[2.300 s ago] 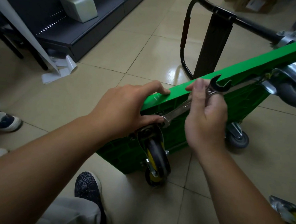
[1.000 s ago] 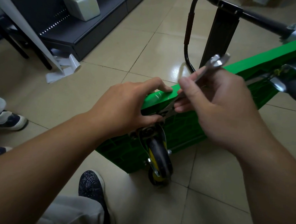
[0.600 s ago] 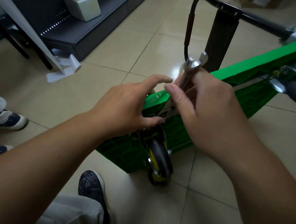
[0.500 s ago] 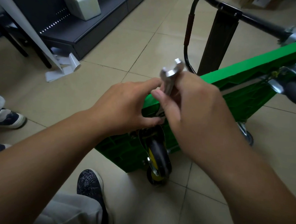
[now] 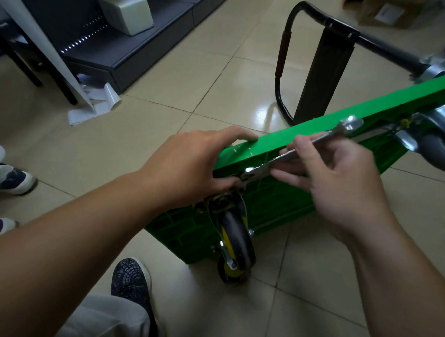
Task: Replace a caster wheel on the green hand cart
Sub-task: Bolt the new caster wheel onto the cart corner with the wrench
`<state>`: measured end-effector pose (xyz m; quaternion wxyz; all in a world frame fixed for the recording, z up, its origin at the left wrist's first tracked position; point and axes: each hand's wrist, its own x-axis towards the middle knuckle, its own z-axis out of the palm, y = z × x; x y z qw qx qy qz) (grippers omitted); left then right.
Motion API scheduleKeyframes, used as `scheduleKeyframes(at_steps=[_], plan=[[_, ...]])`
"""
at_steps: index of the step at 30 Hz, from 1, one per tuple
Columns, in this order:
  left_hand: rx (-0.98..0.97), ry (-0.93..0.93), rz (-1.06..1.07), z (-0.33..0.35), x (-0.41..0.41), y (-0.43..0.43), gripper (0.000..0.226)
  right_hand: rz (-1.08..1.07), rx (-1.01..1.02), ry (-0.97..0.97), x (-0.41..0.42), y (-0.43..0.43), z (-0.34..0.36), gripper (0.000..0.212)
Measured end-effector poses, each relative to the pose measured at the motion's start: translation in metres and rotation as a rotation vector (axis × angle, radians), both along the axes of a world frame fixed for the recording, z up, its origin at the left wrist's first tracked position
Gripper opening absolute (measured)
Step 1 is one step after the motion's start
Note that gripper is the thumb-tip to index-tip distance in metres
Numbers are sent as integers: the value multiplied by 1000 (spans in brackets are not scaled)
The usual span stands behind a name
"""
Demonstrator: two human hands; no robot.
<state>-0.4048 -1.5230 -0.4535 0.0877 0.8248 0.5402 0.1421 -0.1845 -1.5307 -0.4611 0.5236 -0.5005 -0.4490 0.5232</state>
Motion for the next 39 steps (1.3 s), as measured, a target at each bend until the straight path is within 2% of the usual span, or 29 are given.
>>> scheduleKeyframes(at_steps=[6, 9, 11, 15, 22, 27, 30, 39], plan=[[-5, 8, 13, 1, 1, 0, 75, -51, -167, 427, -4, -2, -44, 21], [-20, -7, 8, 3, 0, -1, 76, -28, -219, 551, -6, -4, -55, 23], [-22, -3, 6, 3, 1, -1, 76, -27, -223, 552, -4, -2, -54, 21], [-12, 10, 3, 3, 3, -2, 76, -46, -129, 324, 1, 2, -32, 15], [8, 9, 18, 3, 4, -2, 74, 70, 291, -447, -16, -5, 19, 6], [29, 9, 30, 0, 4, -2, 72, 74, 420, -745, -30, -12, 23, 14], [16, 20, 27, 1, 4, -1, 72, 50, 376, -639, -24, -12, 14, 12], [-8, 23, 34, 2, 3, 0, 70, -72, -55, 206, 2, 7, -30, 17]])
